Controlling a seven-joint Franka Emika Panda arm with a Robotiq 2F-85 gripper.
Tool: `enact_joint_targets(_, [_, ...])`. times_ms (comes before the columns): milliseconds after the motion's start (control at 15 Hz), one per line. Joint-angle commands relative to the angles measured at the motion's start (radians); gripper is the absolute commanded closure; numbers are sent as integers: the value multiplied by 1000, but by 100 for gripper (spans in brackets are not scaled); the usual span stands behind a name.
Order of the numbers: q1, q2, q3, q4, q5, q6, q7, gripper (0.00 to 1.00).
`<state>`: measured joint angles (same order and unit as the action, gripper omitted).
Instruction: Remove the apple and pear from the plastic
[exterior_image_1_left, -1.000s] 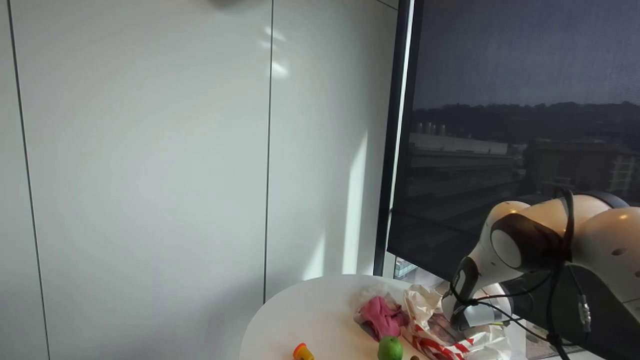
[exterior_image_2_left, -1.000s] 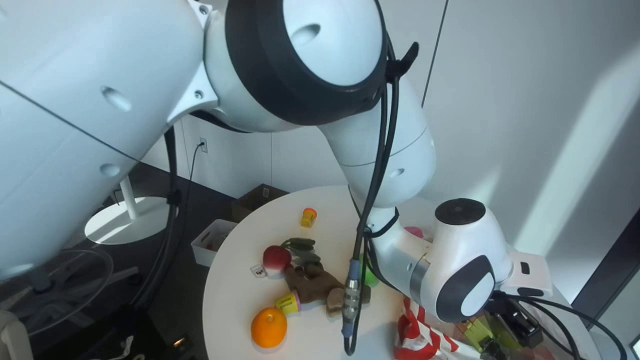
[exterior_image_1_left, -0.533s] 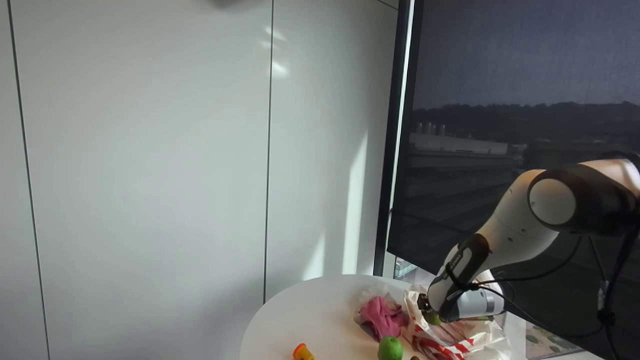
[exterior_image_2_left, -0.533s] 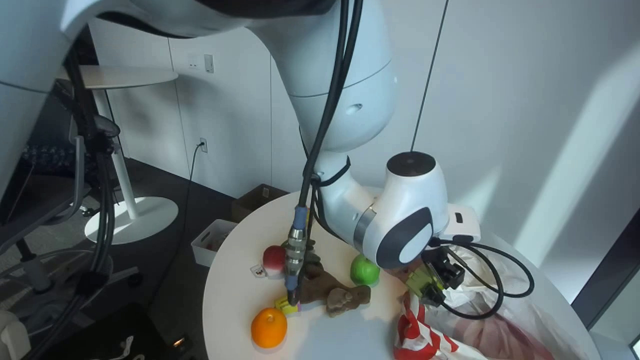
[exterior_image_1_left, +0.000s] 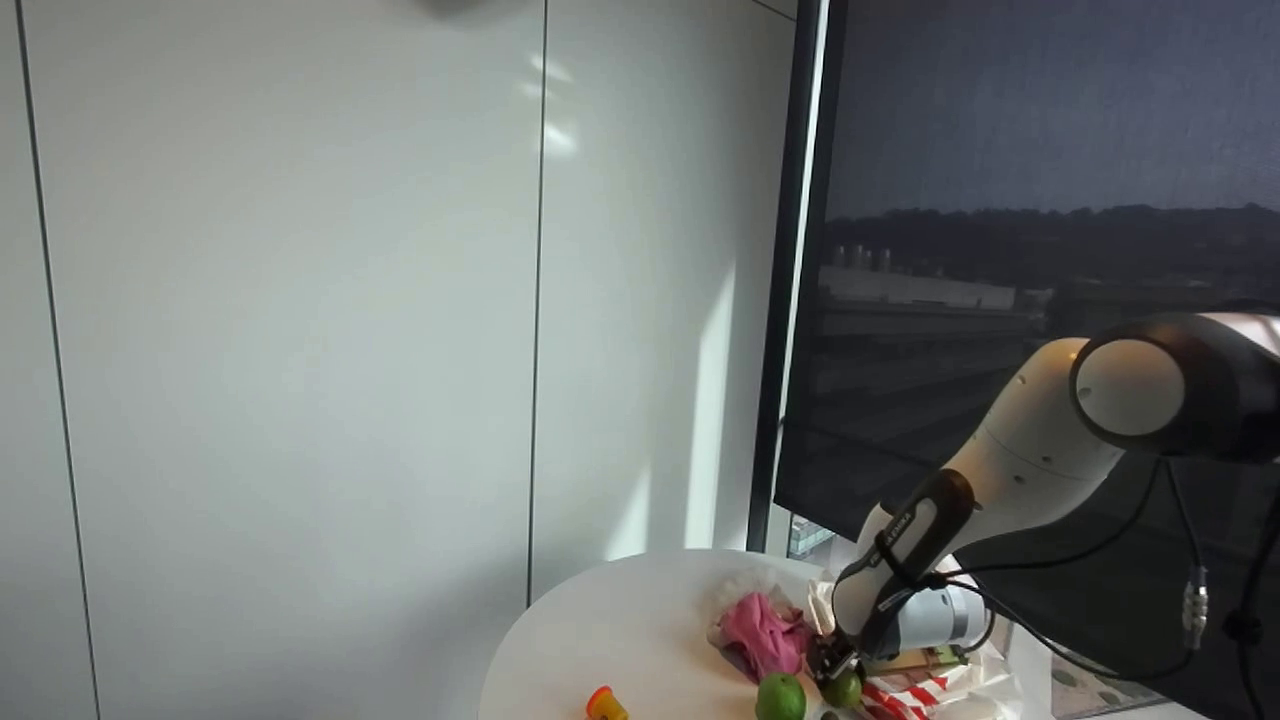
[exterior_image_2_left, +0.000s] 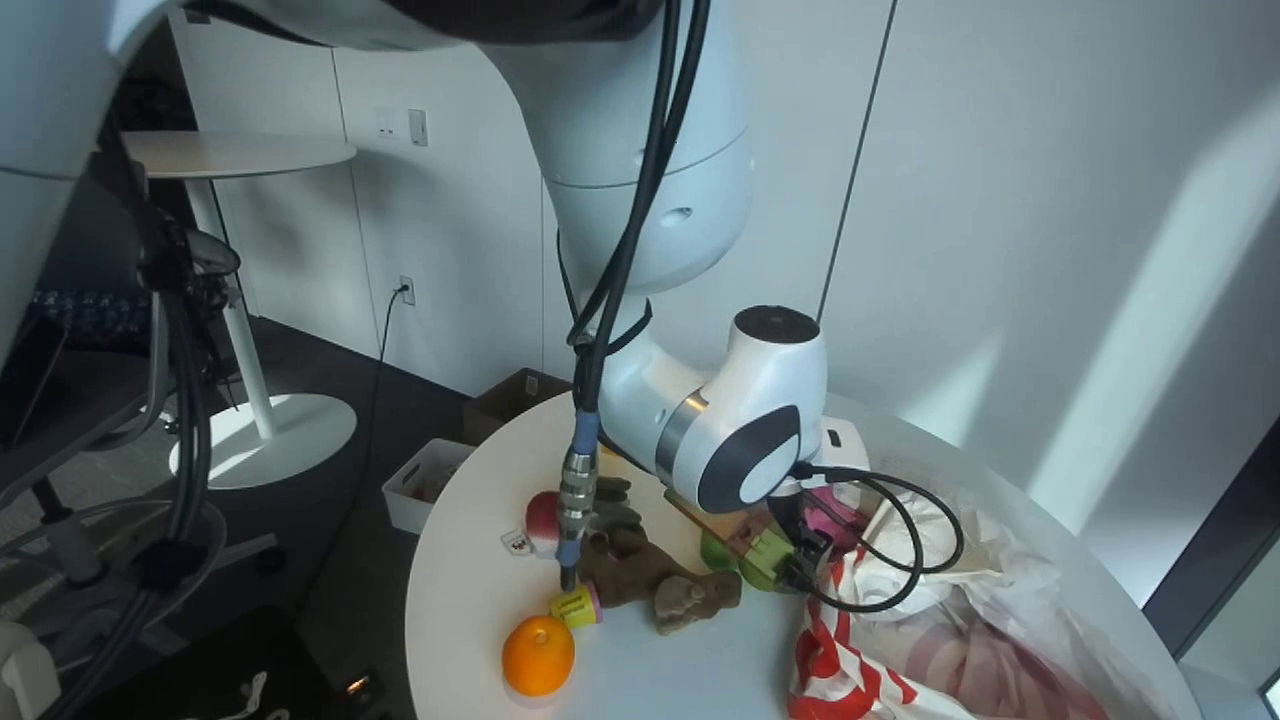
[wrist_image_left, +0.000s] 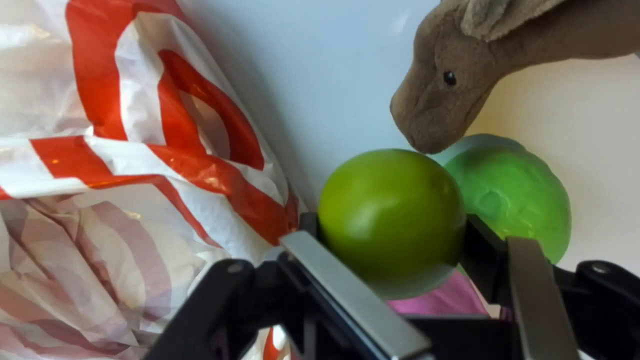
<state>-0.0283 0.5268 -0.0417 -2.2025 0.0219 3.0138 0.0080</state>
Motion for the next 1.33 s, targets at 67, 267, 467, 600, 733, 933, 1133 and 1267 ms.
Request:
enact_joint_targets(67, [-49,75,76,44,-12,6,-80,54])
enact_joint_targets(267, [-25,94,60,58,-27,13,-81,7])
enact_joint_targets(467, [12,58,1,33,-30,-17,-37,0])
enact_joint_targets(600, [9,-5,-10,-17,-27,-49,-33,0])
enact_joint_targets(733, [-9,-76,1,-74,-20,-67,-41,0])
enact_joint_targets(933, [-12,-179,-6,-136,-8,-153,-18,0])
enact_joint_targets(1133, [-17,-278,-2,-203,-9,-211,-24,0])
enact_joint_targets(1267, [-13,-328,-10,-236,-16,-241,-13,0])
